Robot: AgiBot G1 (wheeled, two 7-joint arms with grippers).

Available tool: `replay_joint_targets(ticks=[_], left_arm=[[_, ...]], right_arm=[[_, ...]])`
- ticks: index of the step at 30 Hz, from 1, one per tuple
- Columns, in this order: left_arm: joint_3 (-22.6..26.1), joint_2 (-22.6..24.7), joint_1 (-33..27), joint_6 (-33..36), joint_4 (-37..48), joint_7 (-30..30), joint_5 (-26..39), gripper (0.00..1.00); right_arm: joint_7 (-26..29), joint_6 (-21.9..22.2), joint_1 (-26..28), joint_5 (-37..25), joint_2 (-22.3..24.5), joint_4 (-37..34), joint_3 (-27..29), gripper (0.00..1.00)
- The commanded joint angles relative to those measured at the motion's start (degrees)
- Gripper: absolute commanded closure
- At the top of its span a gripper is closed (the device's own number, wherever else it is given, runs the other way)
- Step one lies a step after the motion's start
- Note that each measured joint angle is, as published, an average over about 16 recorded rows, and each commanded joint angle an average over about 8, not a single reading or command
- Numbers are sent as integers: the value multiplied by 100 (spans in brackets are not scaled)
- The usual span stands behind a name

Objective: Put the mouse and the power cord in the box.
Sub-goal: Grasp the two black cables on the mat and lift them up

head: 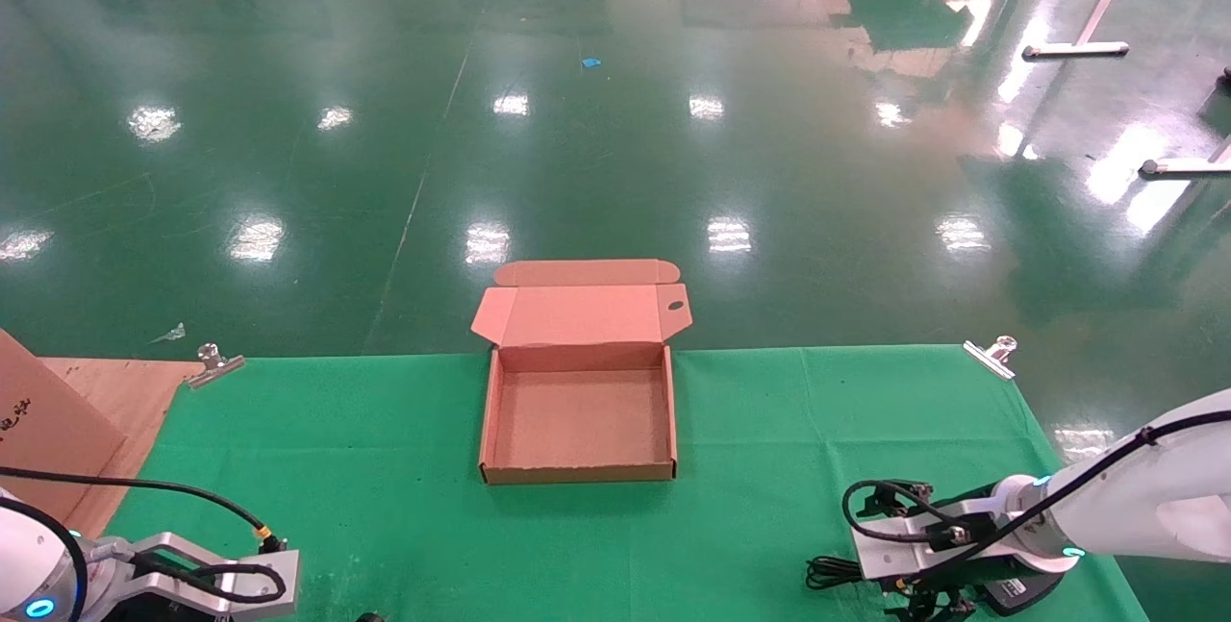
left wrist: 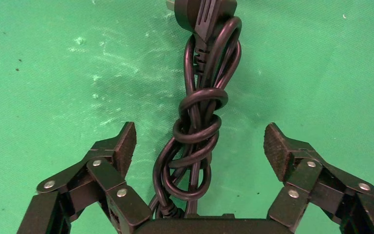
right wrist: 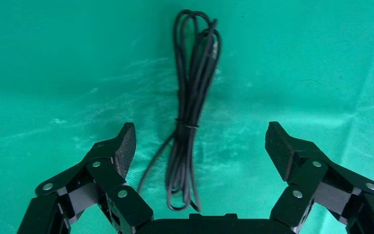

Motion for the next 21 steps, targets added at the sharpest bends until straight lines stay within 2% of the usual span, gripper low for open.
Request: replay_joint_targets(ticks=[1, 21], left_arm=[[0, 4, -26, 16, 25, 17, 0, 100], [-32, -79, 12, 8, 165, 88, -45, 100]], right_arm=[[-14, -3, 17, 14, 10, -16, 10, 100], [-142, -103, 44, 111, 53, -97, 77, 100]])
